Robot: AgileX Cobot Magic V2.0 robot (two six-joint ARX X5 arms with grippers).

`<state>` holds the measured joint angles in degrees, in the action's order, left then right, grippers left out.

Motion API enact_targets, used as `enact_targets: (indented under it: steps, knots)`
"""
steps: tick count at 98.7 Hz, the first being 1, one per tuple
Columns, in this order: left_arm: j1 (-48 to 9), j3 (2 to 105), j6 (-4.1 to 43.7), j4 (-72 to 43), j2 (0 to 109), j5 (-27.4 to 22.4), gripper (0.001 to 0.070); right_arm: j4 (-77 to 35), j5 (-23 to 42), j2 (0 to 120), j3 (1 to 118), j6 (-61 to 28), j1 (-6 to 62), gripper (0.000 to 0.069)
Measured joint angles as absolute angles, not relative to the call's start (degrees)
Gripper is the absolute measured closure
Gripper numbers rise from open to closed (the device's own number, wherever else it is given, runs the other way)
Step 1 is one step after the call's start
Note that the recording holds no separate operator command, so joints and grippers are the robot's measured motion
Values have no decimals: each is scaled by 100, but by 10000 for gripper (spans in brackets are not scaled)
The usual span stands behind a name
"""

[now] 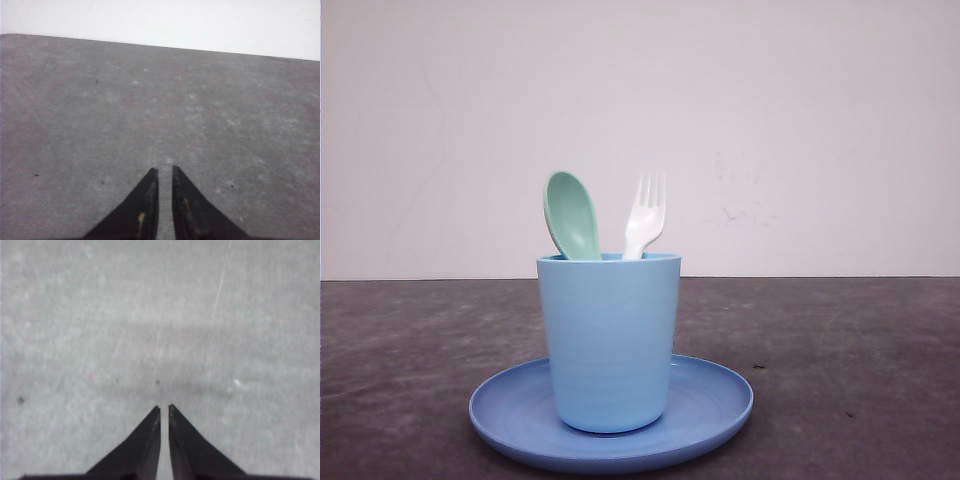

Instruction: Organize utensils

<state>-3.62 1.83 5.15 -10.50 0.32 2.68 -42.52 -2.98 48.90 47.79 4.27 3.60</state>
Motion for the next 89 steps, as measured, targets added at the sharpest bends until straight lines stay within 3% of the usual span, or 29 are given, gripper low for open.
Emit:
enact_targets:
  steps: [40,52,89]
  knots:
    - [-362,183,515,-1050,32,268,685,-3422,-296,4877,4757,427,419,664]
    - [-362,185,515,-1050,32,268,685,-2908,80,4567,4508,298,449,664]
    - [-362,183,515,-1050,32,268,685,-1691,139,1881,1623,276,395,664]
